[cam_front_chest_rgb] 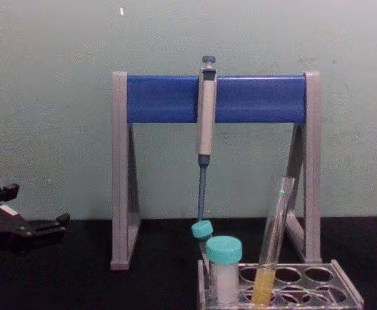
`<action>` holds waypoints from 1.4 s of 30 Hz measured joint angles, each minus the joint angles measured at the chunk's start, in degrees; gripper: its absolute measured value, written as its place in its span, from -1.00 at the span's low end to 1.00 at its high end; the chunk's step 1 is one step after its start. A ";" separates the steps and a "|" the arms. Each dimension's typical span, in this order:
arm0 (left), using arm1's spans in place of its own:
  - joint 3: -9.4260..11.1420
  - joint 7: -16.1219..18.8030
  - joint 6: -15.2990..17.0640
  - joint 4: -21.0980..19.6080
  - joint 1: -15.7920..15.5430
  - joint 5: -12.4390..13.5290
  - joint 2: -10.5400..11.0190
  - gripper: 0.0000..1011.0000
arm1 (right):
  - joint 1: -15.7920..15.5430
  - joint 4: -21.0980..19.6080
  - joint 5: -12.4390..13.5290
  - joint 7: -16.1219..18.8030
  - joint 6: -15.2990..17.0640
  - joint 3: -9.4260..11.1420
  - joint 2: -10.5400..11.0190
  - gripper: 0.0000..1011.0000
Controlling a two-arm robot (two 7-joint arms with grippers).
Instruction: Pick up the test tube from the test tube rack, shake it, then place it back into the test tube rack.
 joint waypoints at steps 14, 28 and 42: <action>0.00 0.00 0.00 0.00 0.00 0.00 0.00 0.98 | 0.00 0.00 0.00 0.00 0.00 0.00 0.00 0.98; 0.00 0.00 0.00 0.00 0.00 0.00 0.00 0.98 | -0.45 -0.35 -0.15 0.28 0.06 0.42 -0.06 0.98; 0.00 0.00 0.00 0.00 0.00 0.00 0.00 0.98 | -8.42 -10.21 2.78 3.73 2.23 3.76 1.91 0.98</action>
